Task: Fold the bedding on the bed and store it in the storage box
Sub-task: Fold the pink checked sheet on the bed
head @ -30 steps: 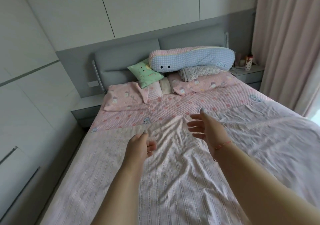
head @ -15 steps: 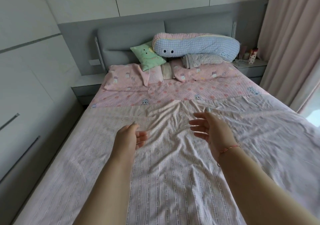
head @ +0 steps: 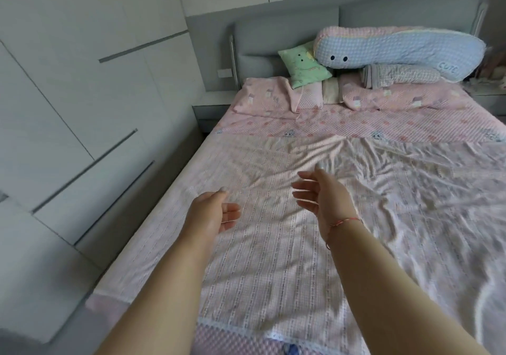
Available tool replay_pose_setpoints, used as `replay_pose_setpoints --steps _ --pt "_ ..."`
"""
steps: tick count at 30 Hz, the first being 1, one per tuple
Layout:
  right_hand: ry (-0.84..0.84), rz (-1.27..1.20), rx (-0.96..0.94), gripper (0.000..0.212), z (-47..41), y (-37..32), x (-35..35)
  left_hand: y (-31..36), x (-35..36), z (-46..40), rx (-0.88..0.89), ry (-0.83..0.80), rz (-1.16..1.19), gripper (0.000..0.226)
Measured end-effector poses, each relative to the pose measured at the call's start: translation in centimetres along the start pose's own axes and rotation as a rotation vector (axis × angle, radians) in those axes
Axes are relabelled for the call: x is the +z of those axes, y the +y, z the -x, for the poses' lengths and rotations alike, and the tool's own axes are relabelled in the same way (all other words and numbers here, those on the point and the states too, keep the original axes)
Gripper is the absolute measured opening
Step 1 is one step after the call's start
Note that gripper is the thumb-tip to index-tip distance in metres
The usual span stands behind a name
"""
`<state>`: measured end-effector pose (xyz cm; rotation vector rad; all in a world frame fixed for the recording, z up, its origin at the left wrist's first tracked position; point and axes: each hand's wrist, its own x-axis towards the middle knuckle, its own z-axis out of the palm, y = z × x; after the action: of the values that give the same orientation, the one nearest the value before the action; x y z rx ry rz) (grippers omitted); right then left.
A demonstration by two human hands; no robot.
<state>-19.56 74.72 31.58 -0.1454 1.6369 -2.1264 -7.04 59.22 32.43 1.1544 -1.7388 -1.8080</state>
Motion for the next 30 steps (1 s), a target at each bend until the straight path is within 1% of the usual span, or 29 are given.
replay_pose_setpoints --steps 3,8,13,14,16,19,23,30 --pt "-0.059 0.035 0.023 0.036 1.8 1.3 3.8 -0.4 -5.2 0.1 0.007 0.072 0.038 0.016" --pt "-0.100 0.071 0.037 0.037 2.5 3.0 11.6 -1.0 -13.7 -0.6 -0.015 0.161 0.103 0.018" --pt "-0.177 0.092 0.085 0.038 4.2 7.7 23.6 -2.0 -24.3 -2.5 -0.068 0.190 0.086 0.017" --pt "-0.191 0.092 0.108 0.038 5.0 9.3 27.2 -2.4 -27.7 -3.1 -0.070 0.200 0.063 0.017" --pt "-0.212 0.090 0.139 0.038 5.8 10.8 30.5 -2.3 -30.7 -3.8 -0.084 0.206 0.029 0.017" --pt "-0.210 0.088 0.184 0.037 6.6 13.4 36.6 -2.2 -36.7 -5.6 -0.095 0.206 0.013 0.018" --pt "-0.190 0.121 0.216 0.038 5.7 16.1 42.7 -2.2 -42.0 -9.1 -0.123 0.197 0.007 0.018" --pt "-0.084 0.067 0.283 0.036 0.5 20.8 50.3 -3.0 -47.0 -18.1 -0.158 0.125 -0.036 0.020"
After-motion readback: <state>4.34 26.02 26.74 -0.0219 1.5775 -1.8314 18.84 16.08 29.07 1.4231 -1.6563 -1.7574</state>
